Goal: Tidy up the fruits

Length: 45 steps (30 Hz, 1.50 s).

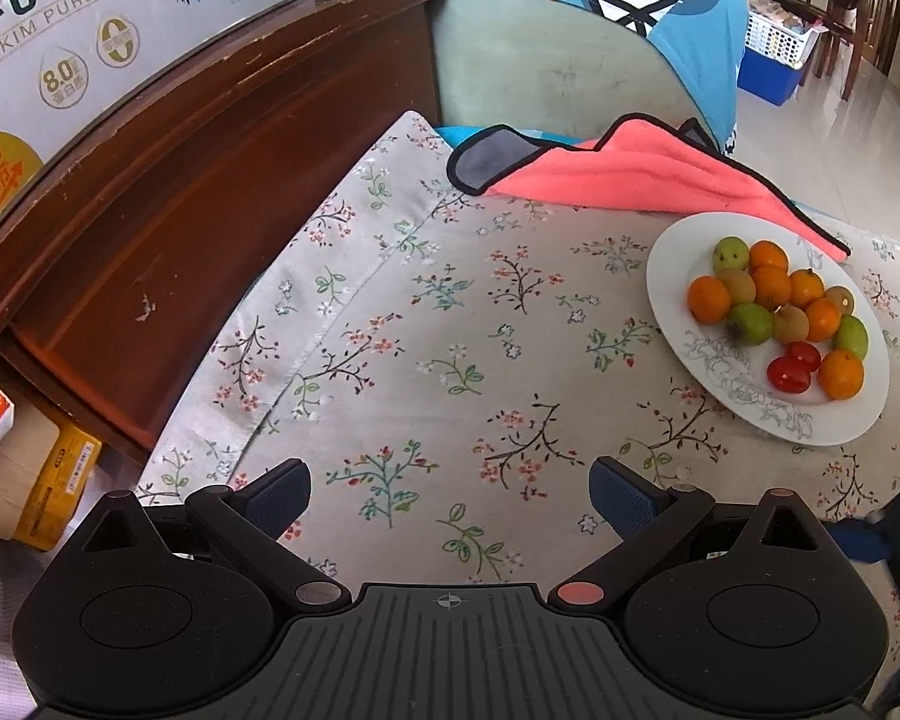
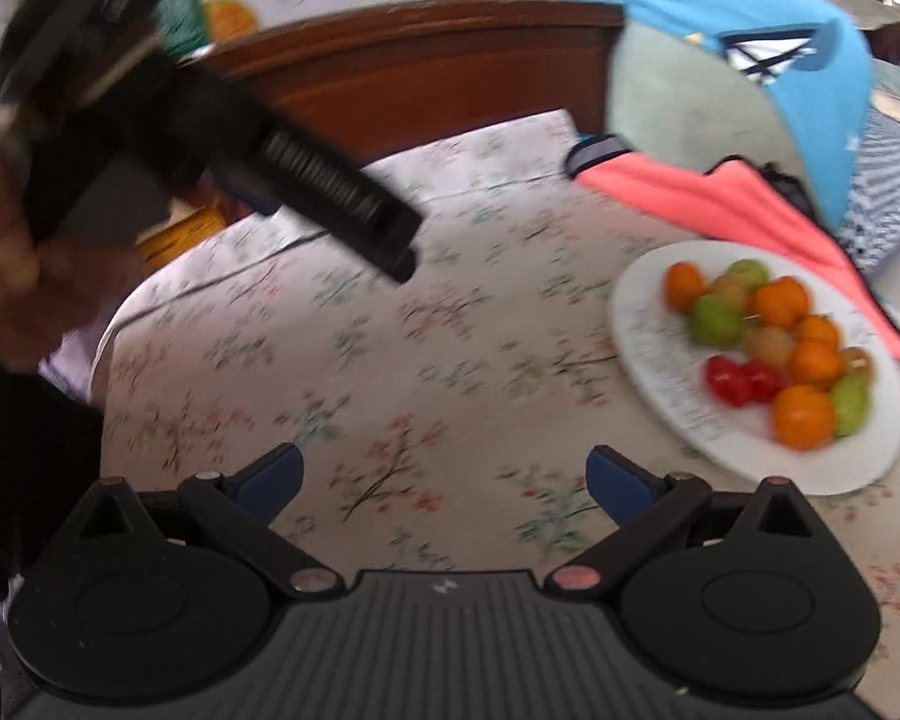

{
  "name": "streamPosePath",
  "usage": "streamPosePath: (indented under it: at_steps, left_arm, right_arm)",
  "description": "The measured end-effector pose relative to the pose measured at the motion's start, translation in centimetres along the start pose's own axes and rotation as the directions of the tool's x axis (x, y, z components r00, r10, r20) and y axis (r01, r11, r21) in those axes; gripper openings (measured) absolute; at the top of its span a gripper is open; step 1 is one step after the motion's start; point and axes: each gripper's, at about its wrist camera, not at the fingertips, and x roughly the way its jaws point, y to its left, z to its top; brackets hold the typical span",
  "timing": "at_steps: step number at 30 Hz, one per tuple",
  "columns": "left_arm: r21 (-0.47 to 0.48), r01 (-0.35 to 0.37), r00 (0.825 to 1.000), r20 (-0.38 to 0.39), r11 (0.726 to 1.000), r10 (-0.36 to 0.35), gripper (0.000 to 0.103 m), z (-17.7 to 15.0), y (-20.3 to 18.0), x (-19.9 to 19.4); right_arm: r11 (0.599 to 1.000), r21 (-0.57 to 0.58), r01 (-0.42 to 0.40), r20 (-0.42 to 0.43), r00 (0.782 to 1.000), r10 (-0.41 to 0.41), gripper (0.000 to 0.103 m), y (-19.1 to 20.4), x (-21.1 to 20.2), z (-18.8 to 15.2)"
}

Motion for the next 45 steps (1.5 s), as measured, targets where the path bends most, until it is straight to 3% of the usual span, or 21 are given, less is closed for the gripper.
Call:
streamPosePath:
  at_steps: [7,19,45]
  left_arm:
    - [0.001,0.008,1.0,0.004,1.0,-0.008,0.1,-0.1,0.4,-0.2]
    - [-0.002,0.013,1.0,-0.008,1.0,-0.013,0.1,-0.5,0.9,0.2]
    - [0.009,-0.014,0.996,-0.083,1.0,0.014,0.1,-1.5,0.9,2.7]
  right_arm:
    - [0.998,-0.057,0.017,0.007,1.0,-0.017,0.1,0.7,2.3,-1.2]
    - [0.991,-0.118,0.061,0.129,0.991,-0.045,0.102,1.2,3.4,-2.1]
    - [0.991,-0.121,0.054,0.129,0.991,-0.038,0.102,1.1,3.5,-2.0]
